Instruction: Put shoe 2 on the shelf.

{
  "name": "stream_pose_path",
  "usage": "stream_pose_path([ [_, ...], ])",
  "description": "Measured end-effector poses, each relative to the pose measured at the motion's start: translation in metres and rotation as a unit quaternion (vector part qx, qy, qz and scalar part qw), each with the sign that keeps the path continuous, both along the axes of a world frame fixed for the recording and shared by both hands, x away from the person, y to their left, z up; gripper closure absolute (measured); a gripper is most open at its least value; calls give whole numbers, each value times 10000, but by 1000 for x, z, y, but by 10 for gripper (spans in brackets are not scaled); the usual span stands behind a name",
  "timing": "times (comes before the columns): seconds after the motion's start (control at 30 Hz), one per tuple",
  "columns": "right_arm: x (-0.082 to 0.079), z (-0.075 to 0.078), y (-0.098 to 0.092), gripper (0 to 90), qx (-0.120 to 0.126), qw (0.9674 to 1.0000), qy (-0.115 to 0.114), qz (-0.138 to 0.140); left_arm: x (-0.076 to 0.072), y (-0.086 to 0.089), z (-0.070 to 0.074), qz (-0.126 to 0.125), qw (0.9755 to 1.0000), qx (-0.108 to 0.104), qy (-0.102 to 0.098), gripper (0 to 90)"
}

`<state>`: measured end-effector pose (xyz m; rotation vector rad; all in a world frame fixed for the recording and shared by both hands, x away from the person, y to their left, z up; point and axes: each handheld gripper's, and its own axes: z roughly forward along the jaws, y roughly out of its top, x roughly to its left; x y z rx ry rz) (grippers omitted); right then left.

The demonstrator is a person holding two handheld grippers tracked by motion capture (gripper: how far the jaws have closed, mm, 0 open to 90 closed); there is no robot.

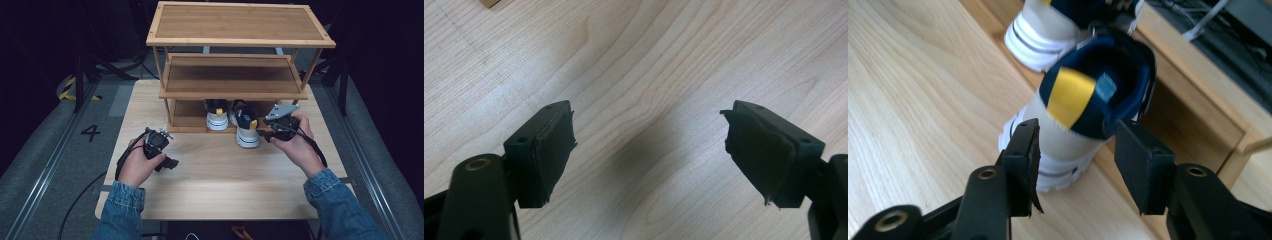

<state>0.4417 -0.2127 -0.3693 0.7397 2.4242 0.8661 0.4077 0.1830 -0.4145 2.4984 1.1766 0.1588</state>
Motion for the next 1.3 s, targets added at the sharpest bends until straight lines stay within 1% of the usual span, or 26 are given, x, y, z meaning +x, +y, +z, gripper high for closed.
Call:
stream_pose_path([
  [0.07, 0, -7, 0, 571, -32, 10000, 48, -43, 0, 0, 0, -14, 10000, 3, 1, 200],
  [0.1, 0, -7, 0, 571, -32, 10000, 48, -43, 0, 0, 0, -14, 10000, 3, 1, 201],
  [0.13, 1, -13, 1, 576, -57, 9999, 120, -69, 0, 1, 0, -6, 10000, 1, -3, 201],
  [0.2, 3, -21, 3, 590, -46, 9998, 188, -79, -1, 2, 0, 10, 10000, -6, 5, 200],
  [0.3, 8, -31, 8, 608, -45, 9996, 239, -115, -2, 5, -1, 29, 10000, -16, -12, 201],
  [0.37, 11, -35, 11, 615, -71, 9996, 222, -183, -4, 7, -1, 73, 10000, -17, -4, 201],
  [0.4, 11, -36, 12, 626, -37, 9995, 209, -227, -5, 9, -1, 84, 10000, -8, -14, 201],
  [0.43, 12, -36, 12, 639, -62, 9994, 184, -282, -5, 10, -1, 95, 10000, -18, -15, 201],
  [0.5, 14, -35, 13, 638, -56, 9993, 195, -330, -7, 13, -1, 126, 9999, -9, -27, 201],
  [0.57, 16, -35, 14, 637, -10, 9991, 186, -368, -9, 15, -2, 175, 9998, -17, 5, 203],
  [0.63, 18, -36, 18, 608, 21, 9988, 138, -463, -12, 18, -2, 195, 9998, -9, -14, 203],
  [0.7, 21, -37, 20, 607, 45, 9987, 76, -497, -14, 20, -1, 227, 9997, -25, -5, 203],
  [0.77, 24, -39, 24, 607, 126, 9983, 63, -561, -16, 24, -1, 283, 9996, -36, -27, 202],
  [0.83, 27, -41, 26, 605, 137, 9983, -36, -561, -18, 26, -1, 312, 9995, -44, -26, 203],
  [0.93, 31, -43, 29, 593, 198, 9979, -82, -609, -21, 30, -2, 349, 9994, -60, 0, 203],
  [1.03, 36, -45, 31, 572, 215, 9978, -188, -602, -23, 33, -3, 375, 9992, -102, 9, 203],
  [1.07, 38, -47, 32, 550, 206, 9976, -249, -614, -24, 34, -3, 393, 9992, -97, -8, 203],
  [1.1, 39, -48, 33, 549, 179, 9973, -305, -639, -25, 36, -2, 406, 9991, -105, -10, 203],
  [1.17, 41, -49, 35, 547, 201, 9970, -336, -673, -26, 38, -3, 429, 9990, -105, -6, 203],
  [1.27, 44, -52, 36, 526, 105, 9966, -446, -684, -29, 41, -3, 455, 9989, -88, 13, 203],
  [1.3, 45, -54, 37, 521, 110, 9964, -466, -695, -30, 42, -4, 488, 9987, -118, 11, 202],
])
